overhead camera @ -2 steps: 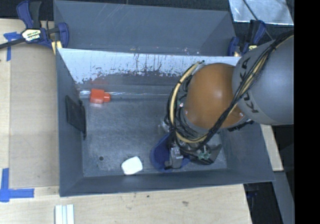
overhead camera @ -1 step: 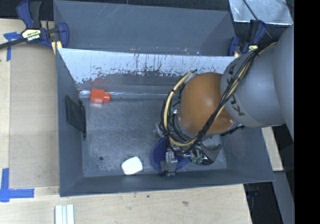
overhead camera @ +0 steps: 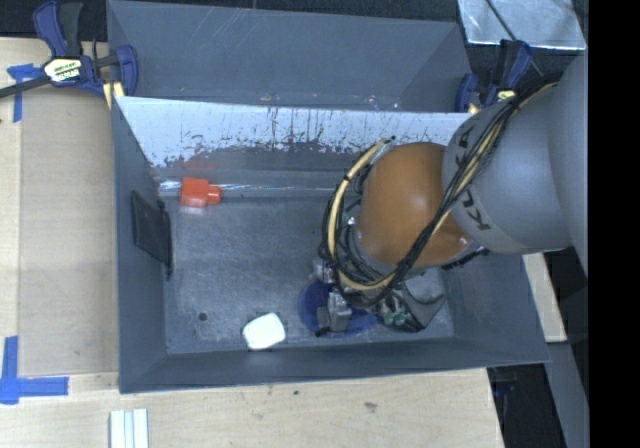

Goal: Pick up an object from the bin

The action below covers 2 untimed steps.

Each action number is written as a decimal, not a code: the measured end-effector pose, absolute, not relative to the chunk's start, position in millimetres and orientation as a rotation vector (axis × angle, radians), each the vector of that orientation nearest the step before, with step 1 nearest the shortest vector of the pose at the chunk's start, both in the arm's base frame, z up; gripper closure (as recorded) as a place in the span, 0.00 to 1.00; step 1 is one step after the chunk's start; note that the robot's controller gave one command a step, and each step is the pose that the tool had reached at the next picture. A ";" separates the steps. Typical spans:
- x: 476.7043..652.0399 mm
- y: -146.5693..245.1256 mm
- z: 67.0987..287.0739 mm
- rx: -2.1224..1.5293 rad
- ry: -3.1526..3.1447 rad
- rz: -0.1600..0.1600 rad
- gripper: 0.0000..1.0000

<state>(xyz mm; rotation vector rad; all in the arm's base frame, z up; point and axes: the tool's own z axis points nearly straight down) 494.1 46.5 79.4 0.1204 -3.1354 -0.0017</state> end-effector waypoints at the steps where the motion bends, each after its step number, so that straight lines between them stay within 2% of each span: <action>1: 522.0 68.3 184.8 0.133 -3.150 -0.002 1.00; 2: 540.4 78.7 273.2 0.233 -3.145 -0.001 1.00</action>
Offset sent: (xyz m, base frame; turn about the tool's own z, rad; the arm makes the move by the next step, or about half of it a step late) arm 0.0248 0.0212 0.1008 -0.0054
